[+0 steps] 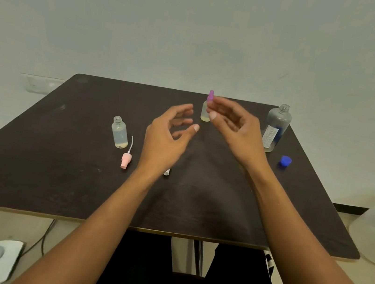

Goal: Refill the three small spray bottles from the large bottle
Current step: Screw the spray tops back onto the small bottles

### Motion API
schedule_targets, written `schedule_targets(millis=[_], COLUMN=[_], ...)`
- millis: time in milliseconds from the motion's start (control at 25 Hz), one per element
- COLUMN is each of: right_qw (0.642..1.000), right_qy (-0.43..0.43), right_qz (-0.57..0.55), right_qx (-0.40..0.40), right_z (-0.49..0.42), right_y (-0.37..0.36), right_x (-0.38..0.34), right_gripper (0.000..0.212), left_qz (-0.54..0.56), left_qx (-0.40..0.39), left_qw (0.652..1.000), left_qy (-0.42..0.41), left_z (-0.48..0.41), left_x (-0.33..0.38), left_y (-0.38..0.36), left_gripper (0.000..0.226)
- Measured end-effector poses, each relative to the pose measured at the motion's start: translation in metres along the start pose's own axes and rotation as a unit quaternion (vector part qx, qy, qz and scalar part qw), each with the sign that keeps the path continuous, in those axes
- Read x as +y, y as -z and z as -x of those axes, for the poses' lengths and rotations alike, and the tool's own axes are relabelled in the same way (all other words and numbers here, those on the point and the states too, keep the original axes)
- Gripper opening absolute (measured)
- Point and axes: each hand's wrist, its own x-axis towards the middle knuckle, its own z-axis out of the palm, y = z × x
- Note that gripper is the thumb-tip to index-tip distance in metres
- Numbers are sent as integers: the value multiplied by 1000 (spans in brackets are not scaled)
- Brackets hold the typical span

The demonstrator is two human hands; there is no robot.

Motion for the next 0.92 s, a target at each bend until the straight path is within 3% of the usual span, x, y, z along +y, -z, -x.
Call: schedule_targets(millis=[200, 320, 480, 640, 920], right_qw=[1000, 986, 912, 845, 806], right_qy=[12, 47, 131, 147, 159], right_qz=[23, 152, 343, 419, 449], right_qx=[-14, -45, -183, -297, -352], right_z=[9, 14, 24, 26, 24], right_y=[-9, -17, -33, -54, -65], right_x=[1, 12, 34, 49, 58], right_gripper=[38, 33, 34, 49, 43], left_qz=[-14, -60, -165, -206, -200], left_qx=[6, 34, 25, -14, -19], left_qw=[1000, 998, 984, 972, 972], left_qy=[-5, -10, 60, 115, 118], left_z=[8, 5, -4, -12, -13], left_x=[-3, -15, -41, -61, -80], left_y=[15, 30, 48, 51, 47], left_gripper=[44, 50, 68, 75, 43])
